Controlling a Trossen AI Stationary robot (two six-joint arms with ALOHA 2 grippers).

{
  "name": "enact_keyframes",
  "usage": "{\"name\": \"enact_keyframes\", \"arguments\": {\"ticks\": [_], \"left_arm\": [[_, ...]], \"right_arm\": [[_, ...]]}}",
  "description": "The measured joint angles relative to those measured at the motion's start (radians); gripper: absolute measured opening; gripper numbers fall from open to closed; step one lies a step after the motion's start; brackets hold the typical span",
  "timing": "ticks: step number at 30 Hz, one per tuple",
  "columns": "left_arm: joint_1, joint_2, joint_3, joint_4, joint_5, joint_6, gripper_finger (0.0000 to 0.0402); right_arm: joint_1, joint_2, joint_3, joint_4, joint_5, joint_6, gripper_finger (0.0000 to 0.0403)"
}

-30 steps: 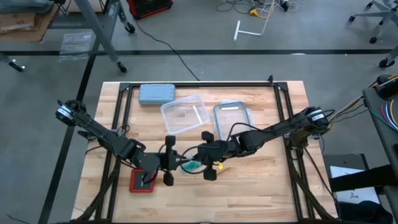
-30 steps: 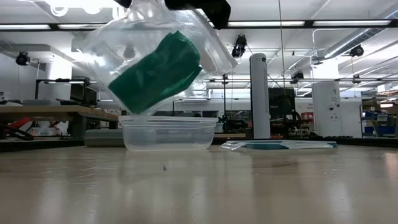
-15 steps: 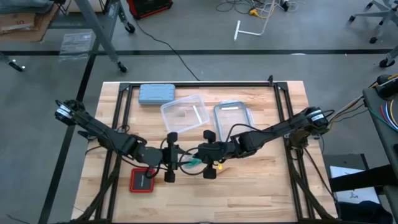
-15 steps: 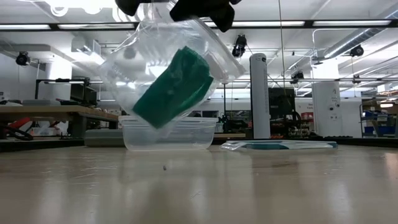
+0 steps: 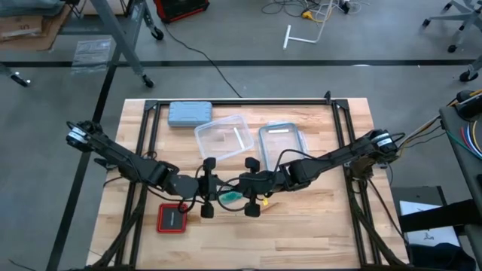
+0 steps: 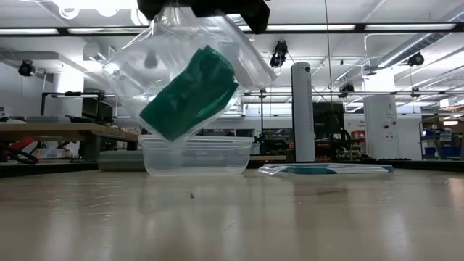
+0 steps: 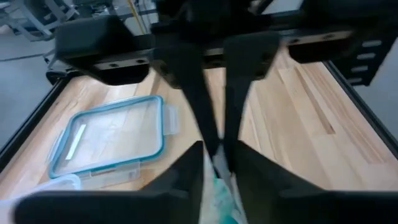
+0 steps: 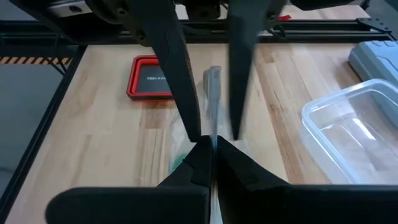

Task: Roll bandage
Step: Close the transparent zip bag

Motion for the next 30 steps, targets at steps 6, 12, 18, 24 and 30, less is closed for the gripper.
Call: {"name": "enact_keyframes", "arguments": {"ticks": [6,12,18,24,30], "left_arm": [[0.0,0.001,-0.004,0.003,0.038,0.05,0.0006],[-0.018,0.004,-0.007,-0.003,0.042,0.135,0.0001],[-0.075,0.005,-0.013,-0.013,0.027,0.245,0.0001],[-0.078,0.005,-0.013,-0.008,0.0,0.248,0.0],[-0.078,0.005,-0.013,0.001,0.0,0.248,0.0]], "right_arm": [[0.001,0.001,0.003,0.005,-0.008,0.003,0.0],[-0.003,0.002,0.003,-0.004,-0.078,0.071,0.0036],[-0.001,-0.001,0.005,-0.009,-0.126,0.083,0.0093],[-0.002,-0.001,0.005,-0.009,-0.157,0.087,0.0119],[-0.002,-0.001,0.005,-0.008,-0.154,0.068,0.0124]]}}
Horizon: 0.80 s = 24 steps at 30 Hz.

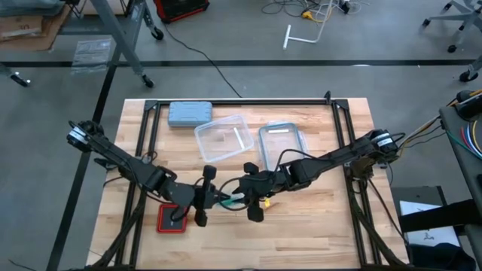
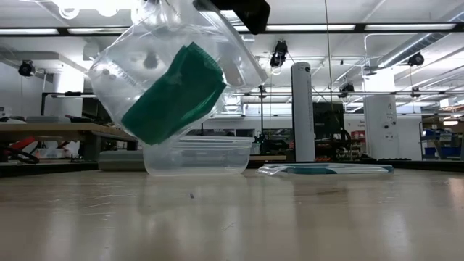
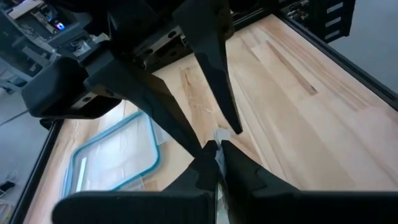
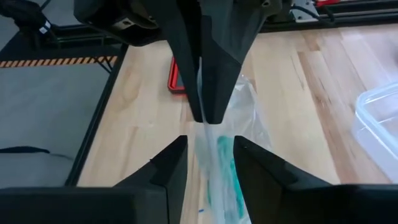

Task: Roll bandage
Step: Close the transparent zip bag

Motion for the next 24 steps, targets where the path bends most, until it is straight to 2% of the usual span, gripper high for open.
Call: {"name": "enact_keyframes", "arguments": {"ticks": [6,11,17,24], "left_arm": [[0.0,0.0,0.0,0.01,-0.002,0.0,0.0],[0.001,0.0,0.0,0.008,-0.007,0.0,0.0],[0.0,0.0,0.0,0.008,-0.006,0.0,0.0],[0.0,-0.001,0.0,0.01,-0.001,0.0,0.0]], "right_arm": [[0.0,0.0,0.0,0.0,0.044,-0.017,0.0091],[0.001,0.0,0.0,-0.004,0.048,-0.062,0.0011],[0.0,0.0,0.0,-0.003,0.046,-0.035,0.0036],[0.0,0.0,0.0,-0.014,0.046,-0.033,0.0088]]}}
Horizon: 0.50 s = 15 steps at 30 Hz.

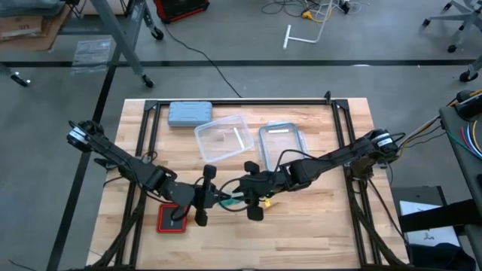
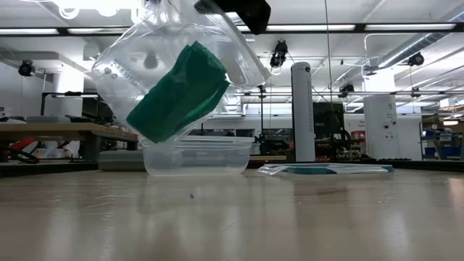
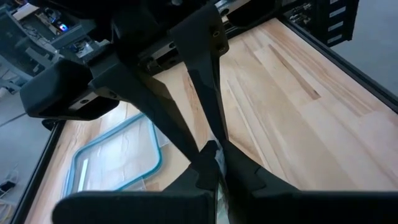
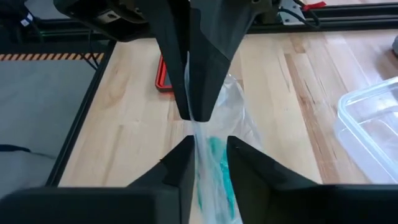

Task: Roll bandage
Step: Close the transparent zip bag

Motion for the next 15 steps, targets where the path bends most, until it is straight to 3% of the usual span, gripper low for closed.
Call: {"name": "enact_keyframes", "arguments": {"ticks": [3,8,15], "left_arm": [[0.0,0.0,0.0,0.0,0.0,0.0,0.0],[0.0,0.0,0.0,0.0,0.0,0.0,0.0],[-0.002,-0.001,0.0,-0.001,0.0,0.0,0.0]], "right_arm": [[0.0,0.0,0.0,-0.015,-0.003,0.0,0.0091],[-0.004,0.001,0.0,-0.068,-0.031,-0.008,0.0012],[-0.004,0.003,-0.001,-0.051,-0.029,-0.017,0.0034]]}}
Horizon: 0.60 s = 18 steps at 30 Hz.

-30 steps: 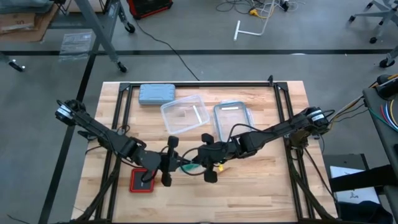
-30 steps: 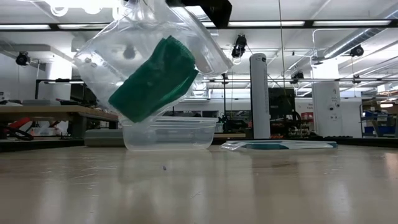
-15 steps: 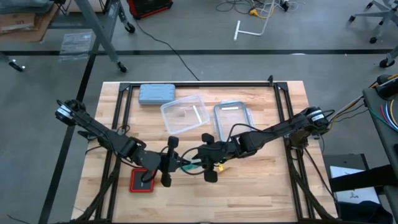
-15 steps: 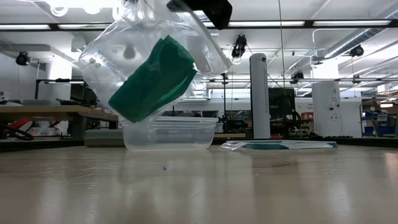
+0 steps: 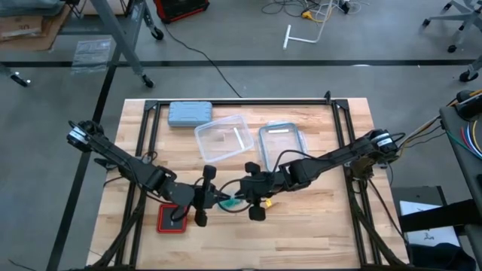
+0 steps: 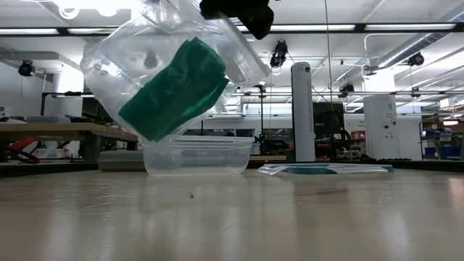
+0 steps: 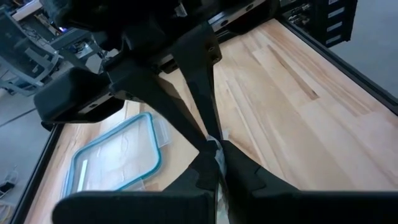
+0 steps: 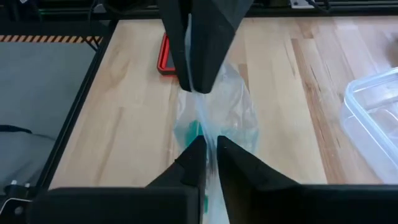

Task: Roll bandage
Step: Close the transparent zip bag

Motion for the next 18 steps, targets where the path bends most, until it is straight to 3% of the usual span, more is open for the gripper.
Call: {"name": "enact_keyframes", "arguments": {"ticks": [6,12,18], "left_arm": [[-0.004,0.0,0.0,0.0,0.0,0.0,0.0],[-0.009,-0.004,0.001,0.001,0.002,0.009,0.0],[-0.037,-0.04,0.002,0.029,-0.001,0.011,0.0]], "right_arm": [[0.0,0.0,-0.002,-0.003,0.006,0.004,0.0066],[0.007,0.001,-0.004,0.052,0.008,-0.065,0.0009],[0.008,0.001,-0.004,0.083,0.001,-0.054,0.0033]]}}
